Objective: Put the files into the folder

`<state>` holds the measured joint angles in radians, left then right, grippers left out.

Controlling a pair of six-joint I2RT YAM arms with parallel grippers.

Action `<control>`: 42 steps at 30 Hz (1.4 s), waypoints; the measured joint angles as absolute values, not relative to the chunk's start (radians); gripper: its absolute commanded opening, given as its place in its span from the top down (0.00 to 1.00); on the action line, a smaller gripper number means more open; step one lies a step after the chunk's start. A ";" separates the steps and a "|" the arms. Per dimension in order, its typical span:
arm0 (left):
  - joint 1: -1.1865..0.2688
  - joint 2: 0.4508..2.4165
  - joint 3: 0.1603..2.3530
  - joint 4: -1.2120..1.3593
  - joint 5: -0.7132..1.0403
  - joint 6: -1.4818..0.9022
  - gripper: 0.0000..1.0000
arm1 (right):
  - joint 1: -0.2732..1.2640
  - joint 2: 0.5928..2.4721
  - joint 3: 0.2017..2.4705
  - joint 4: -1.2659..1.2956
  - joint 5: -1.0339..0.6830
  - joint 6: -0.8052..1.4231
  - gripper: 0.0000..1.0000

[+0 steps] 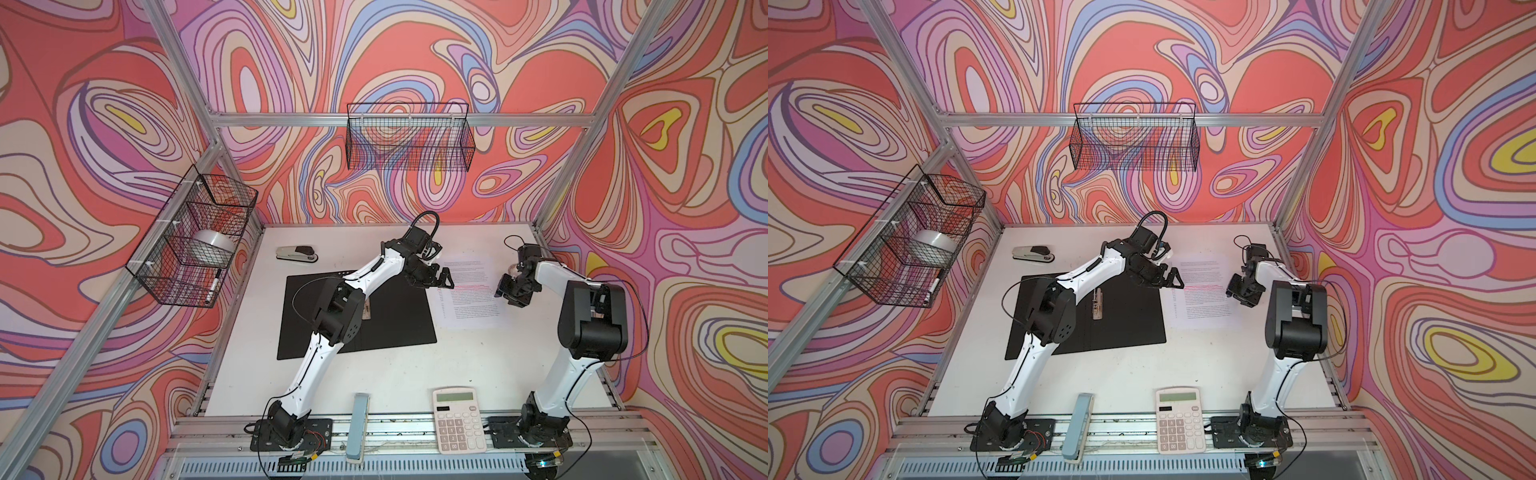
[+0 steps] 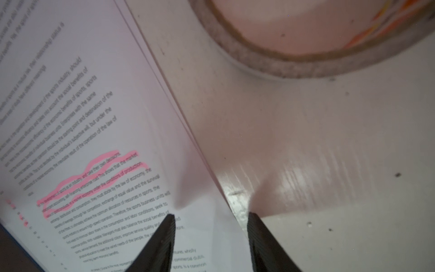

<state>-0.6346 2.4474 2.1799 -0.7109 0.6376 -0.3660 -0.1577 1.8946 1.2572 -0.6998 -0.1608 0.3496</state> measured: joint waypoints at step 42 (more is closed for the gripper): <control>-0.643 2.543 2.243 -0.706 0.712 -0.447 0.00 | -0.154 1.904 1.266 -0.707 -0.180 0.360 0.47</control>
